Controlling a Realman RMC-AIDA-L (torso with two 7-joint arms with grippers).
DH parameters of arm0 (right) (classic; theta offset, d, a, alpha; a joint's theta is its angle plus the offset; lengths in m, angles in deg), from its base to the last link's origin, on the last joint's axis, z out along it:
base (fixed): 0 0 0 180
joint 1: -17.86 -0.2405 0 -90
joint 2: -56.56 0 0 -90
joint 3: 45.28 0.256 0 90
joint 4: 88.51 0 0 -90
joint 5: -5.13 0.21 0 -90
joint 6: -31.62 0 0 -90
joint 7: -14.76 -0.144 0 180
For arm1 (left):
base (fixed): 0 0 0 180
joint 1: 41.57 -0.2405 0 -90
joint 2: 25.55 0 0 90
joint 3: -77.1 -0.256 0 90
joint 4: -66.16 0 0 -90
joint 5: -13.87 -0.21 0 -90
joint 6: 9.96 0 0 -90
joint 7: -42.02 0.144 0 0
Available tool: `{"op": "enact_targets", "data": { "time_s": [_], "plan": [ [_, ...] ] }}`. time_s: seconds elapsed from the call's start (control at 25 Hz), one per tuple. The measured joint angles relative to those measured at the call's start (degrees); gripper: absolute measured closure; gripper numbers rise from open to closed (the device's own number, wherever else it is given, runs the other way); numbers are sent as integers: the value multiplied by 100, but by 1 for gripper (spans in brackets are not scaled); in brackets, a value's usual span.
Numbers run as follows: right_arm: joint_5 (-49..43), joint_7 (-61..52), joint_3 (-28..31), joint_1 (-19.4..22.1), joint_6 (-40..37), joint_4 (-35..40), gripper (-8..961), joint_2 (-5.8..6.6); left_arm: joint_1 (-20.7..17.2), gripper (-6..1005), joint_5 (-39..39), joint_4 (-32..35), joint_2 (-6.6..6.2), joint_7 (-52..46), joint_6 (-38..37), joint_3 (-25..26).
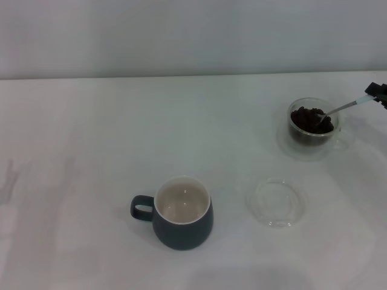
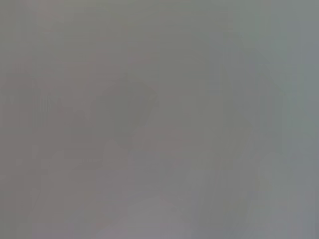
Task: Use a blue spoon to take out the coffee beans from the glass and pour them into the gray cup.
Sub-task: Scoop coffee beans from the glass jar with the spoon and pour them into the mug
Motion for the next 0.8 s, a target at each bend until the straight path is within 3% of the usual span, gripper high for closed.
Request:
{"op": "enact_targets", "data": {
  "time_s": [0.8],
  "plan": [
    [18, -411, 415, 38, -263, -218, 805, 28, -32, 112, 3, -27, 15, -12, 1, 0]
  ]
}}
